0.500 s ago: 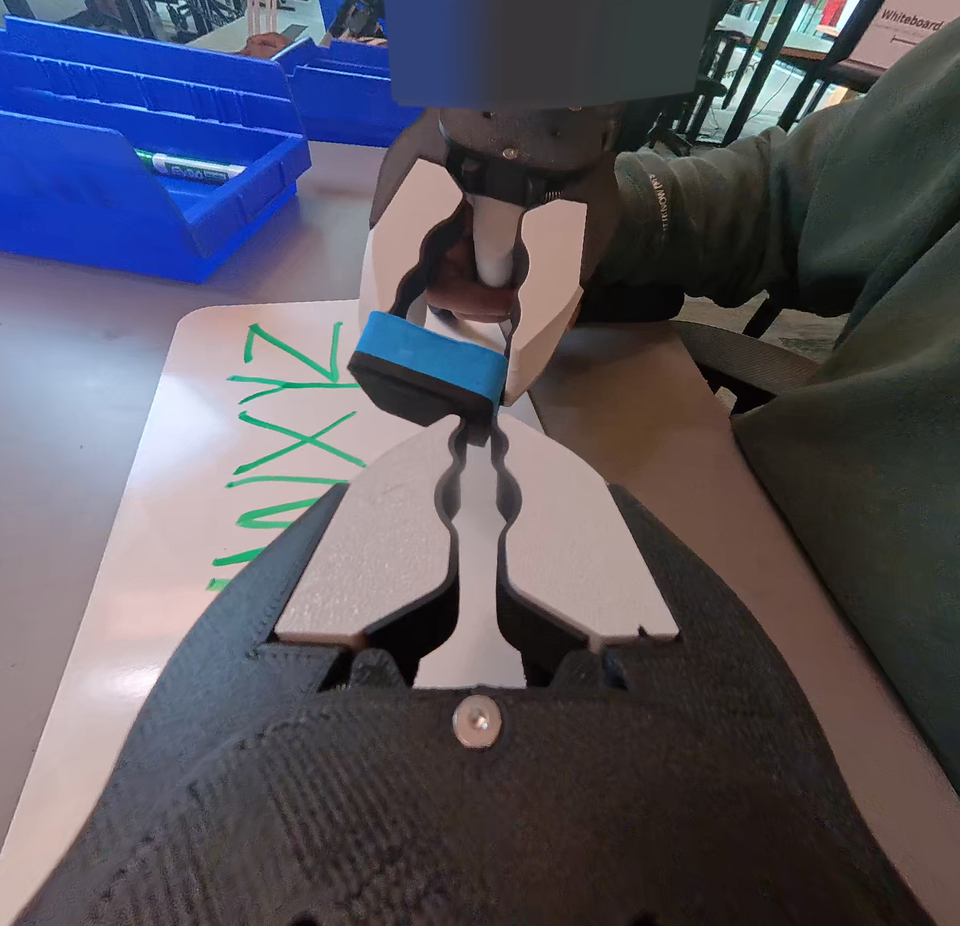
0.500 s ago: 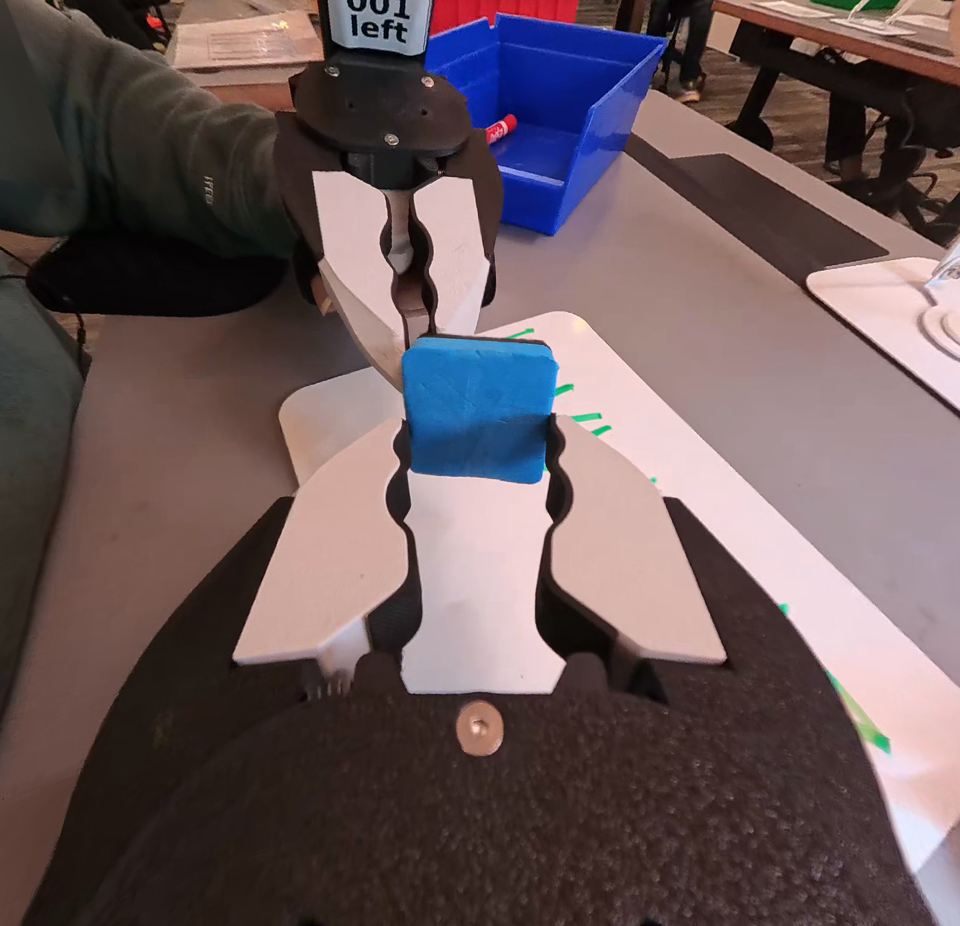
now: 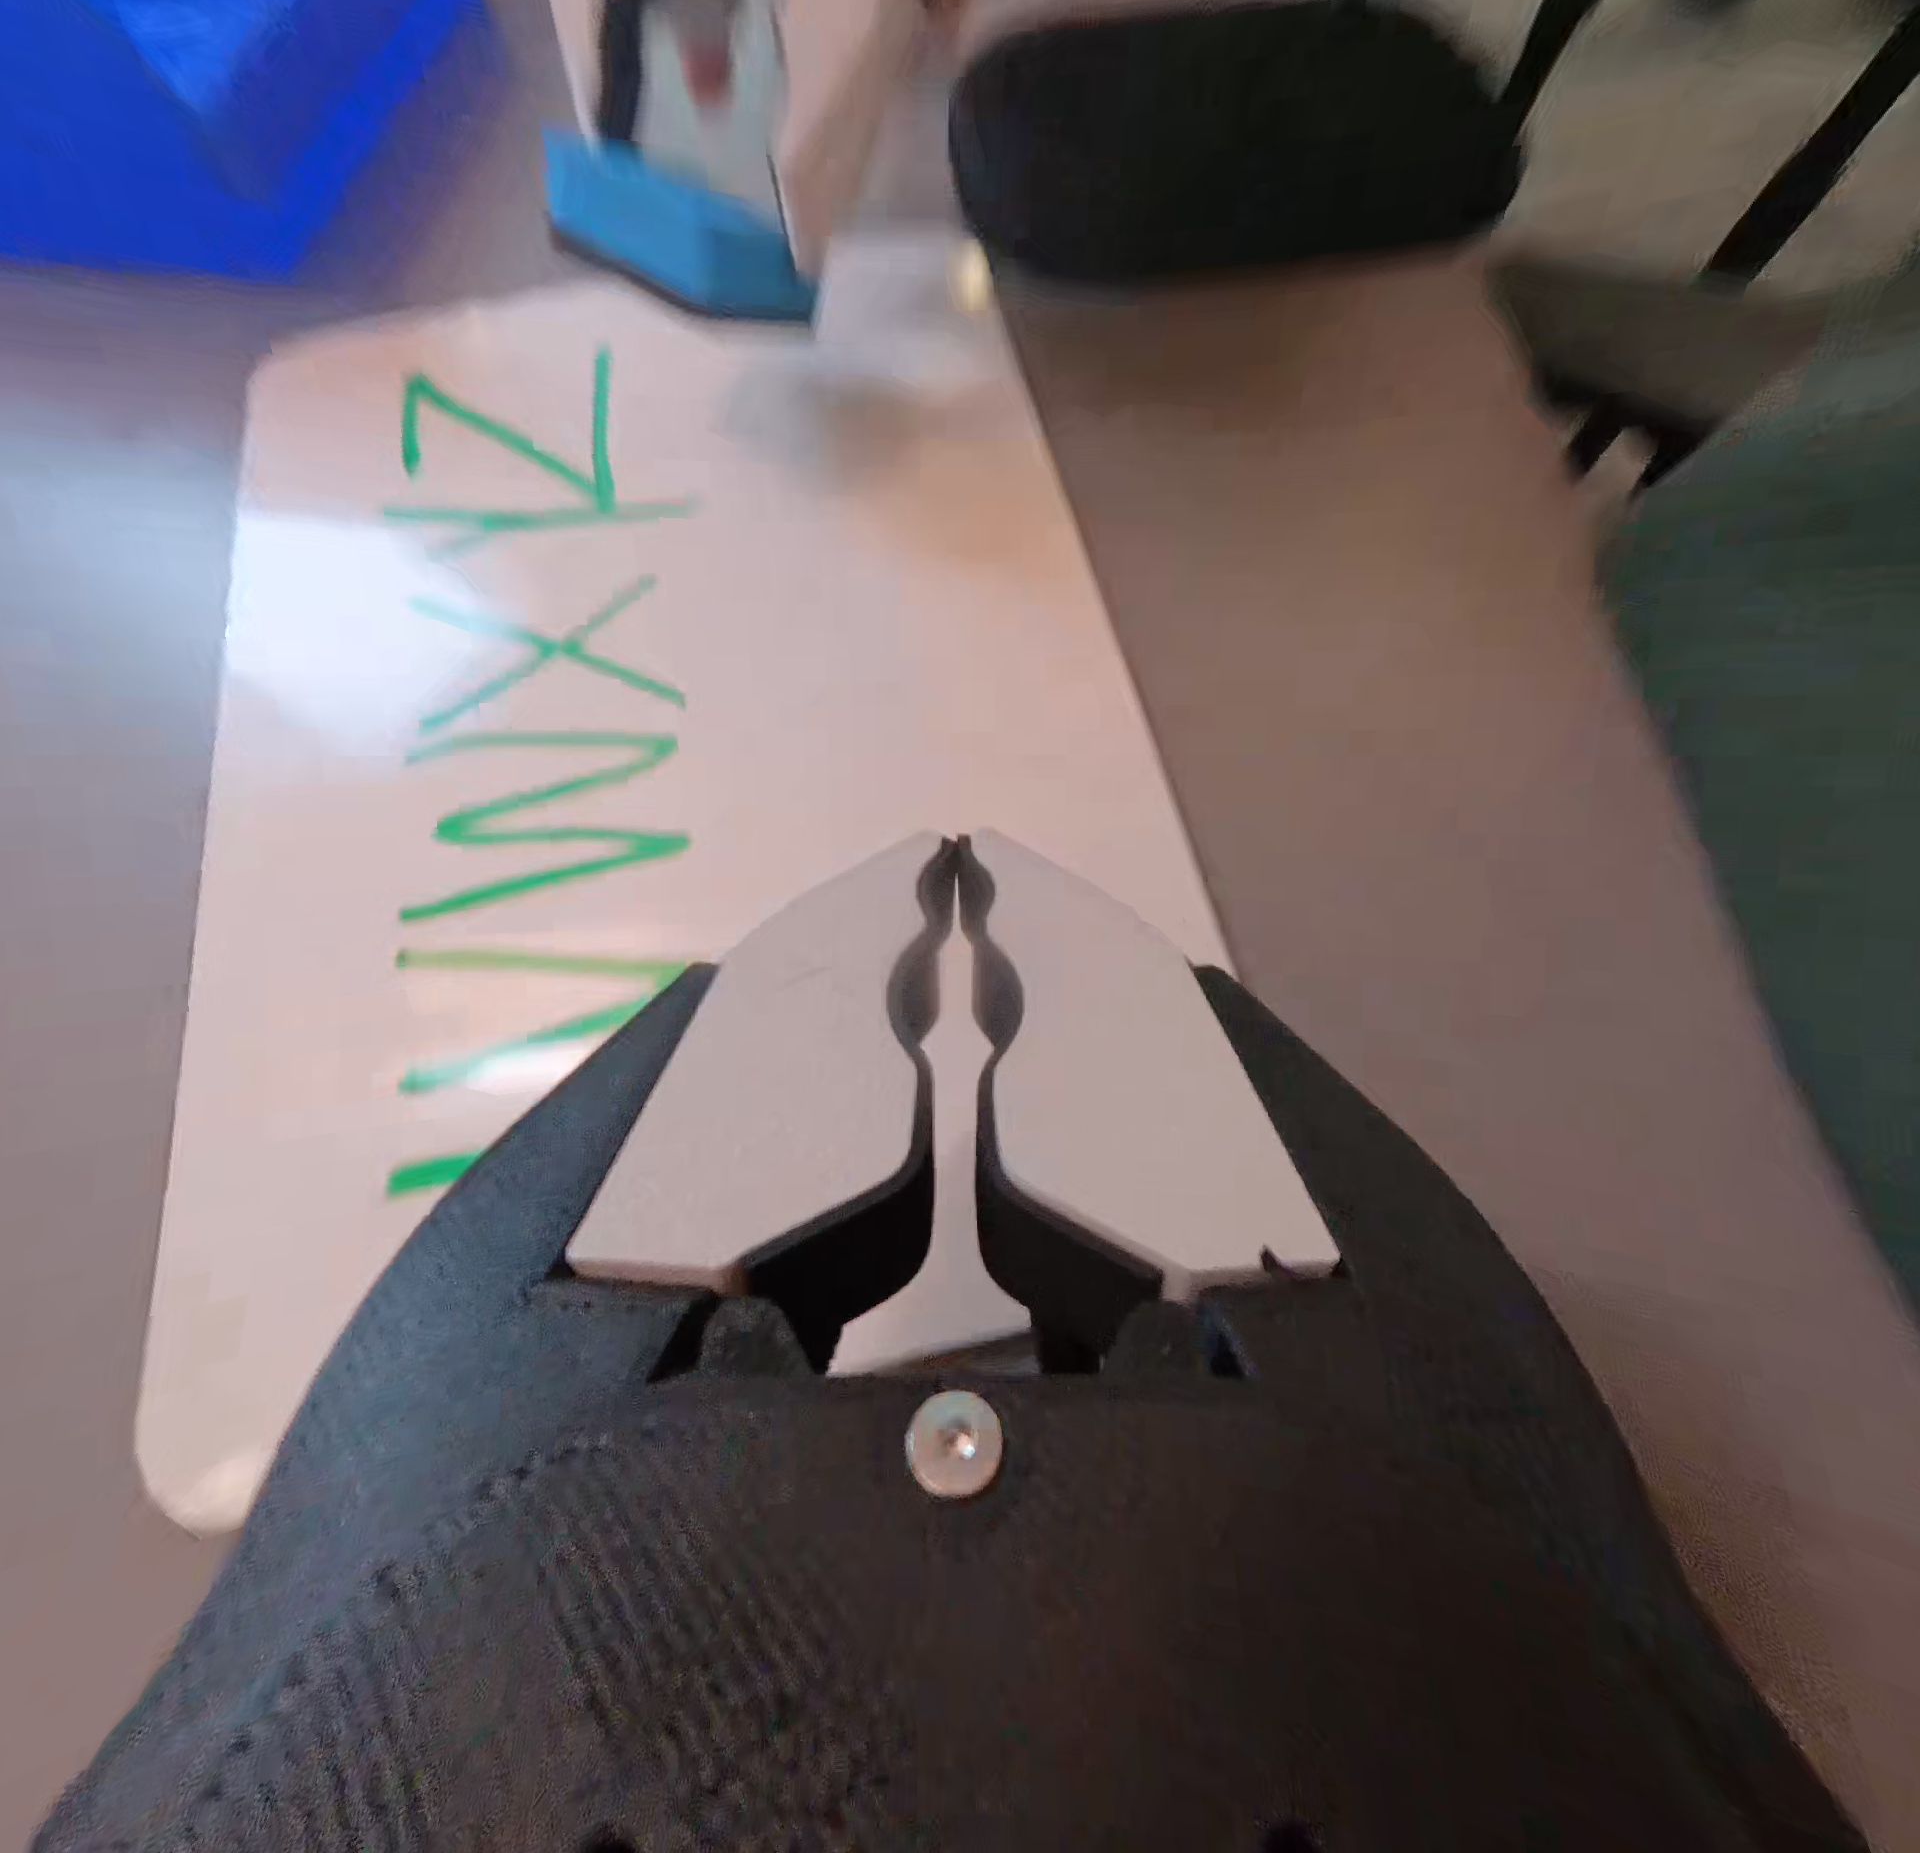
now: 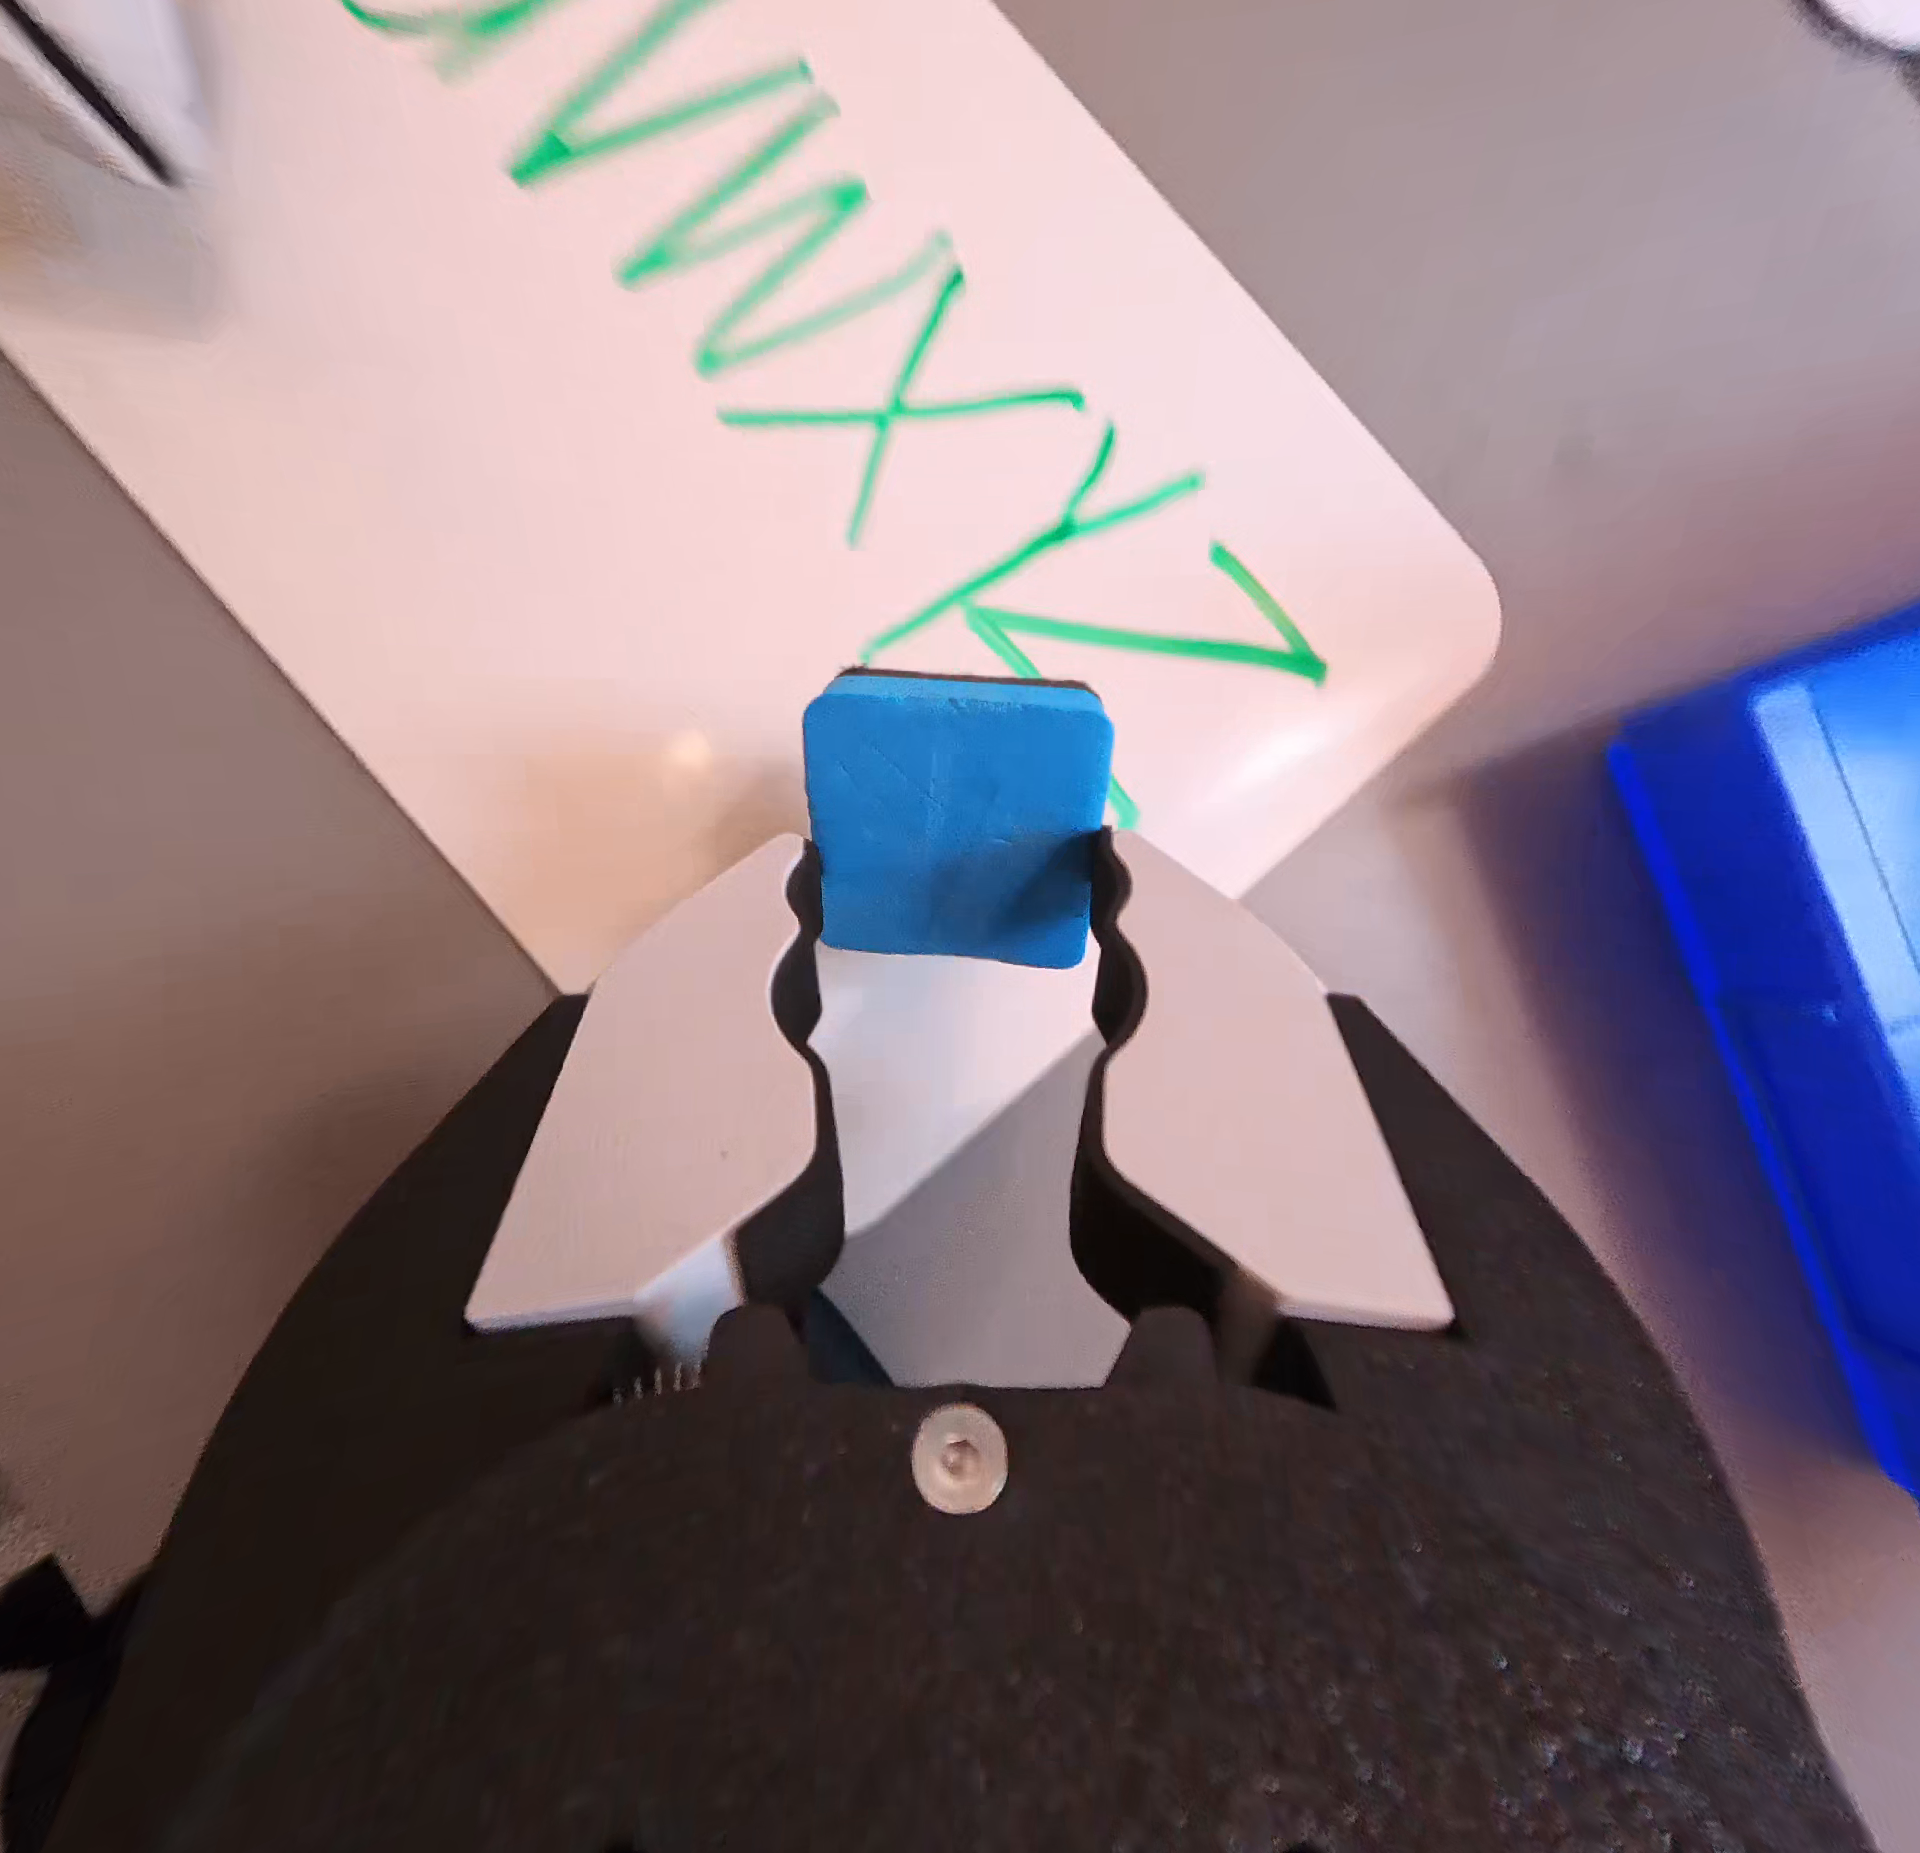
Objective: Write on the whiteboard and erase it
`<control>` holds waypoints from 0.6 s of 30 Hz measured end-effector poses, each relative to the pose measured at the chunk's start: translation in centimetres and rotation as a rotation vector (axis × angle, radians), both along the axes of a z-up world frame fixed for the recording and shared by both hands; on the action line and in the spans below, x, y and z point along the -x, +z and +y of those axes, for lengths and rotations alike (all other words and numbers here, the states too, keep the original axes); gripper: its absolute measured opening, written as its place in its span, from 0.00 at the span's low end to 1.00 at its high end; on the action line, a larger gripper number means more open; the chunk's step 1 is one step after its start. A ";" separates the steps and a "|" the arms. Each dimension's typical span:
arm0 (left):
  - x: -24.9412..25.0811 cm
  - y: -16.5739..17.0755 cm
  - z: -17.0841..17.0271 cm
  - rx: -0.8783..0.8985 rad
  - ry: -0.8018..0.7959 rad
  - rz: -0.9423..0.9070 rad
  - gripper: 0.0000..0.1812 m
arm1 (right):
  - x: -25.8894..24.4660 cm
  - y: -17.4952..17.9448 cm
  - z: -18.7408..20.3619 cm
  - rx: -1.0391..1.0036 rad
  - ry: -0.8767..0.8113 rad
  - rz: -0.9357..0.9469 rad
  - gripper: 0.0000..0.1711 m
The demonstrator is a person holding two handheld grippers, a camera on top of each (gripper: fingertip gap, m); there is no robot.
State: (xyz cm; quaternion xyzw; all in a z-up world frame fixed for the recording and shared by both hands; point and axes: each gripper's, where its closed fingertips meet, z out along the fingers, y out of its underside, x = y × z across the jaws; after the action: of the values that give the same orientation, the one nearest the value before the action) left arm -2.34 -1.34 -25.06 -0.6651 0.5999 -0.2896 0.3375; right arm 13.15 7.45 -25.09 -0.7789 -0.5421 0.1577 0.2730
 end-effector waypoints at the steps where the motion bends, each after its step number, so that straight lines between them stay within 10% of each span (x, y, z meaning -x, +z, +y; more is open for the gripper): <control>1: 0.7 -1.3 -0.4 -0.026 -0.003 0.091 0.00 | -0.7 -0.5 0.5 0.012 -0.011 -0.042 0.29; 18: 2.9 -4.0 -3.5 -0.018 -0.034 0.246 0.00 | -0.5 -2.9 2.0 0.063 -0.079 -0.198 0.30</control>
State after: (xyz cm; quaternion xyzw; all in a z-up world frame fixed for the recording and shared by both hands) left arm -5.20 -4.85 -29.04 -0.6823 0.6505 -0.2059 0.2623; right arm 13.68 9.47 -27.99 -0.8196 -0.5301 0.0863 0.1994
